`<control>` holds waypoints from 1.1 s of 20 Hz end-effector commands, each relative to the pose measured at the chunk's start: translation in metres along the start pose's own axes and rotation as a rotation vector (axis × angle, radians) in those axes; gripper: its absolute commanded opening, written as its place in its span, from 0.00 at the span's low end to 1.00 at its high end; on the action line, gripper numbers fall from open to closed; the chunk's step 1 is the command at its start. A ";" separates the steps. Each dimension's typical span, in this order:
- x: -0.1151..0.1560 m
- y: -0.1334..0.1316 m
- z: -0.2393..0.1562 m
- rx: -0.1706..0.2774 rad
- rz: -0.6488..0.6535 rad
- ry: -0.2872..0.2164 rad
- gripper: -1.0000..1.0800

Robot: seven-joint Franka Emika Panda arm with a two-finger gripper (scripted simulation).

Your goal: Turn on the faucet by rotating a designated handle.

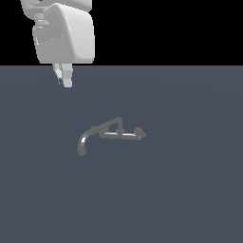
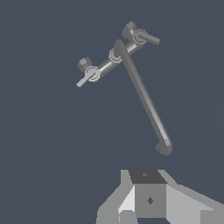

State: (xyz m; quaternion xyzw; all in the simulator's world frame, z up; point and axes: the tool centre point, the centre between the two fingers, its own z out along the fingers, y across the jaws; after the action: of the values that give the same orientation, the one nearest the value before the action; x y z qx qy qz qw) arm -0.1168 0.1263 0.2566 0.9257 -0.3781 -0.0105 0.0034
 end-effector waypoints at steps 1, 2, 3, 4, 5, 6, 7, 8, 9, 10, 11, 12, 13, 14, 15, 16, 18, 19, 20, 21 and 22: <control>0.005 -0.010 0.012 0.003 0.047 0.000 0.00; 0.008 -0.014 0.016 0.004 0.065 0.000 0.00; 0.010 -0.017 0.021 0.005 0.083 0.000 0.00; 0.013 -0.021 0.025 0.005 0.100 0.000 0.00; 0.015 -0.024 0.030 0.006 0.118 0.000 0.00; 0.018 -0.028 0.034 0.007 0.135 0.000 0.00; 0.020 -0.031 0.039 0.007 0.153 0.000 0.00; 0.023 -0.034 0.043 0.008 0.170 0.000 0.00; 0.026 -0.037 0.048 0.008 0.187 0.000 0.00; 0.029 -0.041 0.052 0.009 0.205 0.000 0.00; 0.032 -0.044 0.057 0.009 0.222 0.001 0.00; 0.035 -0.047 0.061 0.010 0.240 0.001 0.00; 0.038 -0.050 0.066 0.010 0.258 0.001 0.00; 0.041 -0.053 0.070 0.010 0.276 0.002 0.00; 0.044 -0.056 0.075 0.011 0.295 0.002 0.00; 0.048 -0.059 0.080 0.011 0.314 0.003 0.00; 0.055 -0.065 0.090 0.011 0.353 0.004 0.00; 0.059 -0.068 0.095 0.012 0.373 0.004 0.00; 0.064 -0.071 0.101 0.012 0.394 0.005 0.00; 0.068 -0.074 0.106 0.012 0.416 0.006 0.00; 0.073 -0.077 0.112 0.012 0.438 0.006 0.00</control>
State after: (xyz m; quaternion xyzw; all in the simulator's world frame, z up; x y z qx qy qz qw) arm -0.0211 0.1325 0.1513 0.8308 -0.5565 -0.0053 0.0008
